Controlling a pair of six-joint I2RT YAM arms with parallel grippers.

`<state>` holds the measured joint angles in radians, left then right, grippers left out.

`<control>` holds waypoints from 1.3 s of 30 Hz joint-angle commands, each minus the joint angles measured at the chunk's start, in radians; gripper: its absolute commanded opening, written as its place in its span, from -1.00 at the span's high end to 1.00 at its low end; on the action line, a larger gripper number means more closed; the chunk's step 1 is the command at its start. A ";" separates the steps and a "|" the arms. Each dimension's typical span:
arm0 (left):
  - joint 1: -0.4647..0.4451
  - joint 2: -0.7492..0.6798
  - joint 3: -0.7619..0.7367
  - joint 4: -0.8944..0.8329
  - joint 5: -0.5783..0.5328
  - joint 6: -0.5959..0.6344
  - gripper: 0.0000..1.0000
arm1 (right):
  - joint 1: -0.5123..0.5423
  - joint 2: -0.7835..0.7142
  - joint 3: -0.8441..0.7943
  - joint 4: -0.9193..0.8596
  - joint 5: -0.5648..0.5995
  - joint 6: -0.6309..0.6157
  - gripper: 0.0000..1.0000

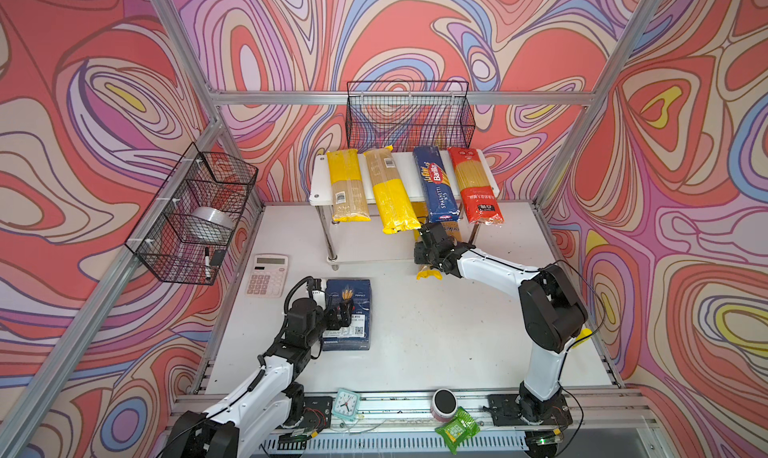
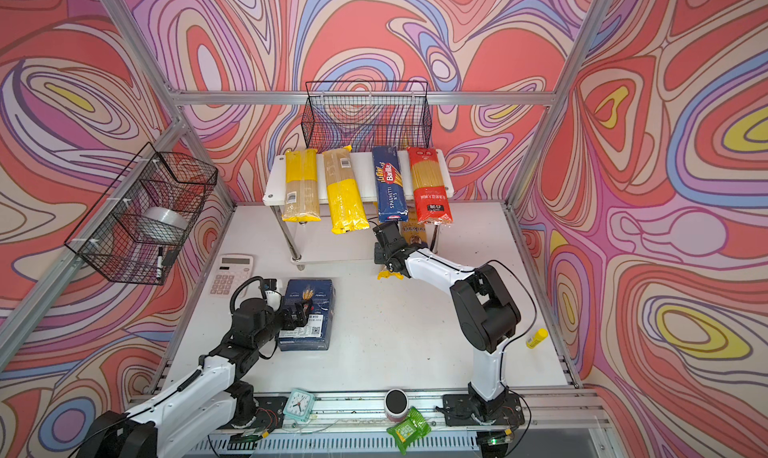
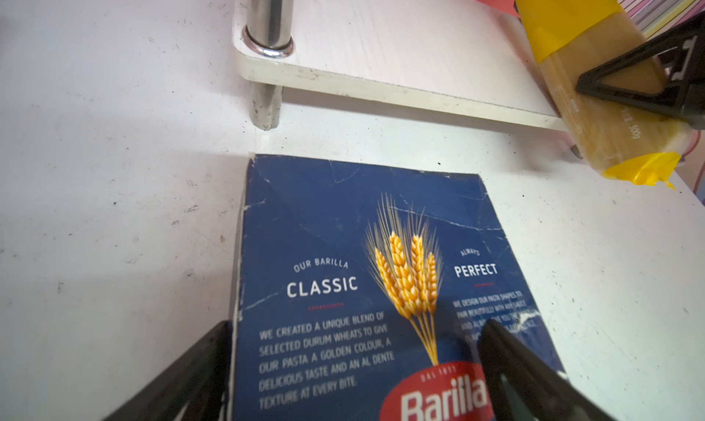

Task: Place and organize the pasta boxes and bags onto the shelf
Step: 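Carry the Pastatime bag to the shelf front beside the Ankara bag, then stand the Pastatime bag against the shelf front and open the right gripper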

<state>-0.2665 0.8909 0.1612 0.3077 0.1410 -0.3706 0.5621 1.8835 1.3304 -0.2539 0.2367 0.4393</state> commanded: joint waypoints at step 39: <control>0.000 -0.013 -0.002 0.039 0.045 0.010 -1.00 | 0.033 -0.399 -0.520 0.297 -0.537 0.042 -0.40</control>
<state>-0.2665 0.8734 0.1532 0.3202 0.1547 -0.3702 0.5907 1.4628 0.8249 -0.0429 -0.2218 0.4847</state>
